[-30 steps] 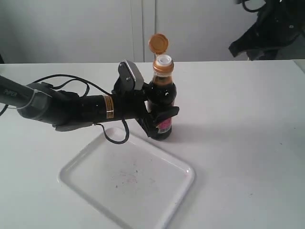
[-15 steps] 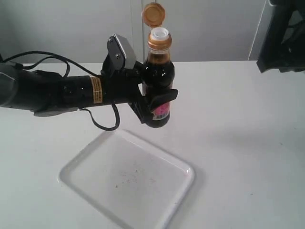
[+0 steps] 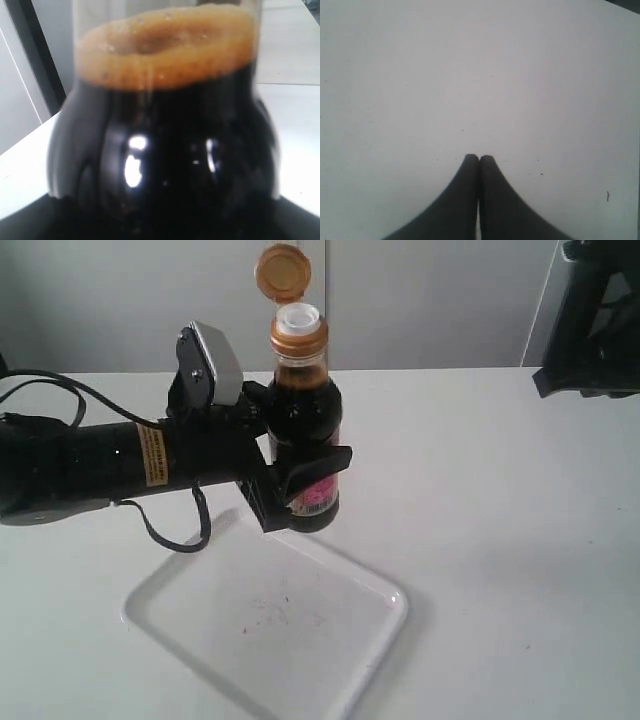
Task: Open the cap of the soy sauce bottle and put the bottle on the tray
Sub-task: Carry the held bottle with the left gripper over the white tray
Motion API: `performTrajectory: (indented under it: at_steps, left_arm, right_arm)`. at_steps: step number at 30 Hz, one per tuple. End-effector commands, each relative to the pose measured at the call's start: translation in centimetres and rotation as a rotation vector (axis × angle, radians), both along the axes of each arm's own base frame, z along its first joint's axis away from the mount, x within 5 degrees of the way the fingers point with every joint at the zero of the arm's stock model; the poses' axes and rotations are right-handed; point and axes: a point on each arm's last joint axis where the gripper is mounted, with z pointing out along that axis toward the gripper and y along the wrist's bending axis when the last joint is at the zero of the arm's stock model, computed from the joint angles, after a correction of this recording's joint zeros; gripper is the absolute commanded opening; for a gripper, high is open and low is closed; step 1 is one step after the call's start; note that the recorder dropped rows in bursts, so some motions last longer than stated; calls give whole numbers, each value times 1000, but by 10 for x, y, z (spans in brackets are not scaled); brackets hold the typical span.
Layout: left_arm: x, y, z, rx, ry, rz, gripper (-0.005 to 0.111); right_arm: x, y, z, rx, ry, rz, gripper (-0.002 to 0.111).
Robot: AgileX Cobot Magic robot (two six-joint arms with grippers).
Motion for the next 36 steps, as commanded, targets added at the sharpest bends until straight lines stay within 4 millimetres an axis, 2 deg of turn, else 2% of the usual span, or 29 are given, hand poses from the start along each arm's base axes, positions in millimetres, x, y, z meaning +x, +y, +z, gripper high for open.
performTrajectory:
  at_steps: [1,13,23,36]
  left_arm:
    - [-17,8,24,-129,-32,-11,0]
    - [-42,26,-13,-63,53,41,0]
    - [-55,38,-35,-14,76,98,0]
    - [-57,42,-41,-2,68,140,0]
  right_arm:
    - [-1,-1,3,25,-14,-14,0]
    - [-1,2,3,67,-20,-20,0]
    - [0,3,3,77,-23,-22,0]
    - [4,3,-4,75,-1,-23,0]
